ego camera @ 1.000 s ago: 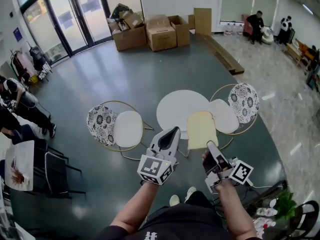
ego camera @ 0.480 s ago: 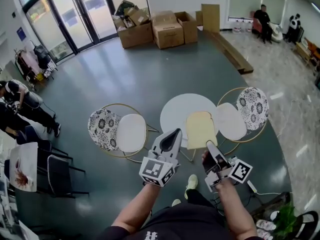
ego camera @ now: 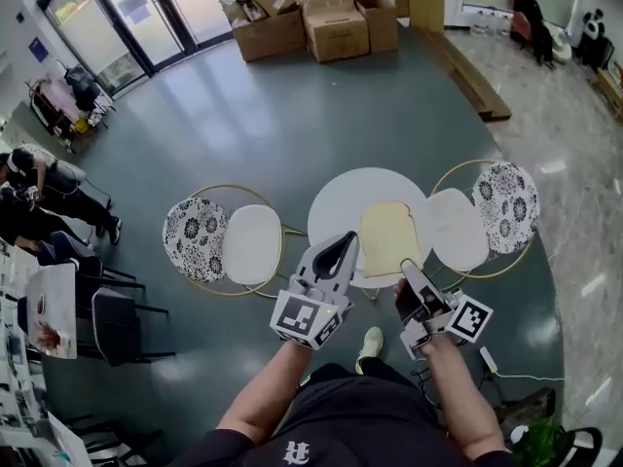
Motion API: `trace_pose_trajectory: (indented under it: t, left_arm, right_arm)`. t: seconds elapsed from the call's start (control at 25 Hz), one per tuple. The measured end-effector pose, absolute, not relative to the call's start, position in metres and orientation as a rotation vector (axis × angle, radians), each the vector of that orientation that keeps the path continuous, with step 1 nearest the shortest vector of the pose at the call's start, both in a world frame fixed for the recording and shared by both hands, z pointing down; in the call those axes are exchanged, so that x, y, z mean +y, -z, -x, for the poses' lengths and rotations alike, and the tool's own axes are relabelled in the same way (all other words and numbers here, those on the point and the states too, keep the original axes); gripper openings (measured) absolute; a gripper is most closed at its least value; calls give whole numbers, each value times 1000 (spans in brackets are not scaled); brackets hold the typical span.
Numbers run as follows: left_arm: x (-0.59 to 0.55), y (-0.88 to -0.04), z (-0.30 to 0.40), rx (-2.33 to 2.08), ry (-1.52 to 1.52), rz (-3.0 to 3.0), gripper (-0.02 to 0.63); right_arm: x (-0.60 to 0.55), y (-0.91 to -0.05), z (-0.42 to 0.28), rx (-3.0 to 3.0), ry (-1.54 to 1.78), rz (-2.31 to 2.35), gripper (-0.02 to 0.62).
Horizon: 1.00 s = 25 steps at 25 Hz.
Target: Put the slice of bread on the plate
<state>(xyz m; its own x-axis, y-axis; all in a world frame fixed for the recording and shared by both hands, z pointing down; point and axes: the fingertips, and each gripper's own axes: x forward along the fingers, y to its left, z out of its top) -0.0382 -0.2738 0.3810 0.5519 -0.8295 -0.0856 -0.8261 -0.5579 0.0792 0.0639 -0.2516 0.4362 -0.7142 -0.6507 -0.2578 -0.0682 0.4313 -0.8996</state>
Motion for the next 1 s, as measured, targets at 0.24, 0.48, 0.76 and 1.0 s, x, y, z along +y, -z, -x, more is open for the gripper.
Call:
trace_pose_trajectory:
  t: [0.24,0.48,0.76,1.0]
  left_arm:
    - [-312,-398,43,-1478,149,-2716,5]
    - [-339,-430,48,-1438,118,-2691,5]
    - [-364,-487,67,-1385,141,-2690,5]
    - [-376,-541,82,-1366,122,-2694,5]
  right_arm:
    - [-293,-480,-56,2110,1368,582,91]
    - [-325,-539,-44,2092,1446,649,91]
    - [-357,-636,-25,2094,1518,694,91]
    - [-376,-735,-10,2076,1621,768,91]
